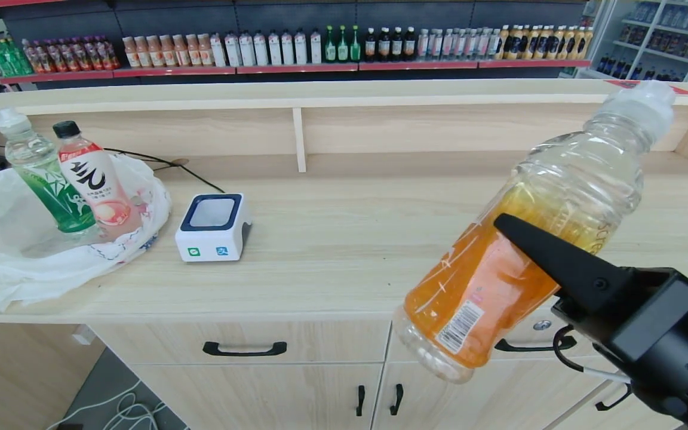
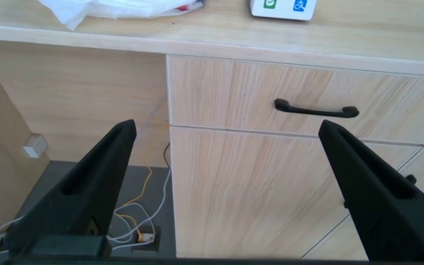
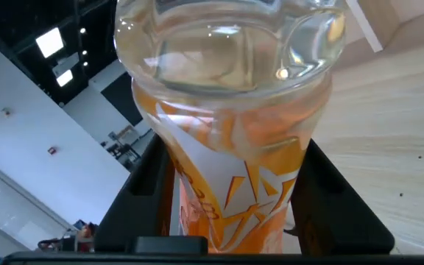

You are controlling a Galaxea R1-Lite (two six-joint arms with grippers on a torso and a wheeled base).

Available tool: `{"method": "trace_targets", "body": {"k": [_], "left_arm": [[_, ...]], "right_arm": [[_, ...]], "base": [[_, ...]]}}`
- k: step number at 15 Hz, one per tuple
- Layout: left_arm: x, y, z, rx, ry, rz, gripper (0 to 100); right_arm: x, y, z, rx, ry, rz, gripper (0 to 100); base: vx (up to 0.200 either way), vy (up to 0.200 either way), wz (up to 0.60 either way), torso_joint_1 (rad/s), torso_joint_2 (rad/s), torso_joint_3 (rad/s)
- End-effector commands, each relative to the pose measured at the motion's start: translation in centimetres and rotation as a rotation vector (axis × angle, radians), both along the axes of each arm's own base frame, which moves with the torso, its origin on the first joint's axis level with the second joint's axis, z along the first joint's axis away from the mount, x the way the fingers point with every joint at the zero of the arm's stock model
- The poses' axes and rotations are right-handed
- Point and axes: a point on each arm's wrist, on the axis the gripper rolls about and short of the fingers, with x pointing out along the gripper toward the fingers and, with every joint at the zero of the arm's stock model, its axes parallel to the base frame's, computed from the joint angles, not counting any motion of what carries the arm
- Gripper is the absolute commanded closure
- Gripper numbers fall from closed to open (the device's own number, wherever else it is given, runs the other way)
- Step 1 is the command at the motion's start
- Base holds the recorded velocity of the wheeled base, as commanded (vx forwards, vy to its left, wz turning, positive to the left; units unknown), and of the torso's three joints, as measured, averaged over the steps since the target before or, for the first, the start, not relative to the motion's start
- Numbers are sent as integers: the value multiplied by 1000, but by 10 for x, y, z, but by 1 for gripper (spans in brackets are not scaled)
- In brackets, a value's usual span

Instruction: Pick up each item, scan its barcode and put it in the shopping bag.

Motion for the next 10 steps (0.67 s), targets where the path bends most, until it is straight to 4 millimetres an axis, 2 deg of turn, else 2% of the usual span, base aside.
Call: {"method": "trace_targets", "body": {"k": [1,10], "left_arm": [[0,0,0,-1,1,-1,0],[0,0,0,-3,1,1,0]], "right_arm": [[1,1,3,27,10,13,100],[2,3,10,90,30,44,100]], "base": [[0,0,0,0,0,0],[0,0,0,0,0,0]]}}
